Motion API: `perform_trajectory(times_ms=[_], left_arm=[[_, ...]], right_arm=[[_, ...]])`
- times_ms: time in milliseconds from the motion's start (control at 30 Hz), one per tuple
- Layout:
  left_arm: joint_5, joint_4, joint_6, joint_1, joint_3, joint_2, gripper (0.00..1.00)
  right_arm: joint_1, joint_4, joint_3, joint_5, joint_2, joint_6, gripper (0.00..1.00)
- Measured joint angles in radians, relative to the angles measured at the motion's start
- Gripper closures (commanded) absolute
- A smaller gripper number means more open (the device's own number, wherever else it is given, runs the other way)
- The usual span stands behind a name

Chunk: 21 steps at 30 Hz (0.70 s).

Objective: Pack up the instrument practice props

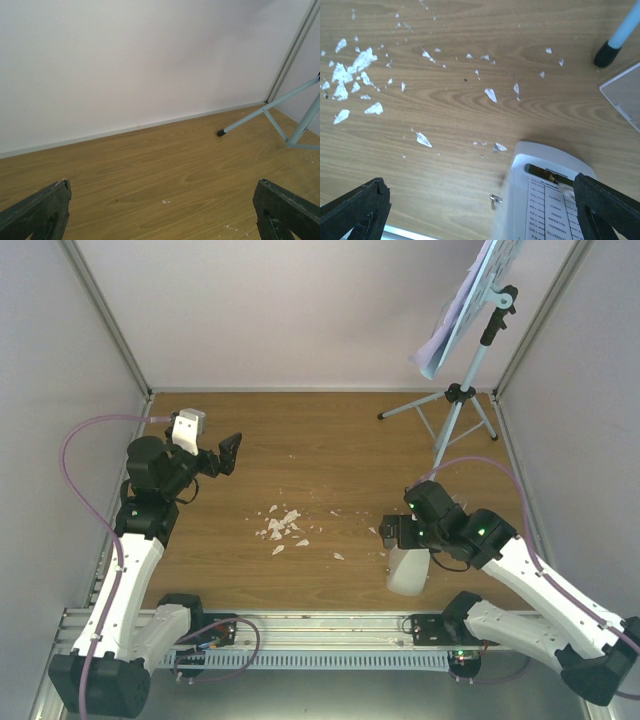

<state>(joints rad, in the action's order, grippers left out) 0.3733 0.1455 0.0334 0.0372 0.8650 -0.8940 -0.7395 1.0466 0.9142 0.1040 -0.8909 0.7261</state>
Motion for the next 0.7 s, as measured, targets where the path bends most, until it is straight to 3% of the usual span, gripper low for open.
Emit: perform_trajectory(times_ms=[700], left_arm=[[0.0,0.001,0.0,0.0,-0.007,-0.008,0.01]], right_arm=[[-0.013,0.225,0.152,0.108,-0.002,0.088,0.0]])
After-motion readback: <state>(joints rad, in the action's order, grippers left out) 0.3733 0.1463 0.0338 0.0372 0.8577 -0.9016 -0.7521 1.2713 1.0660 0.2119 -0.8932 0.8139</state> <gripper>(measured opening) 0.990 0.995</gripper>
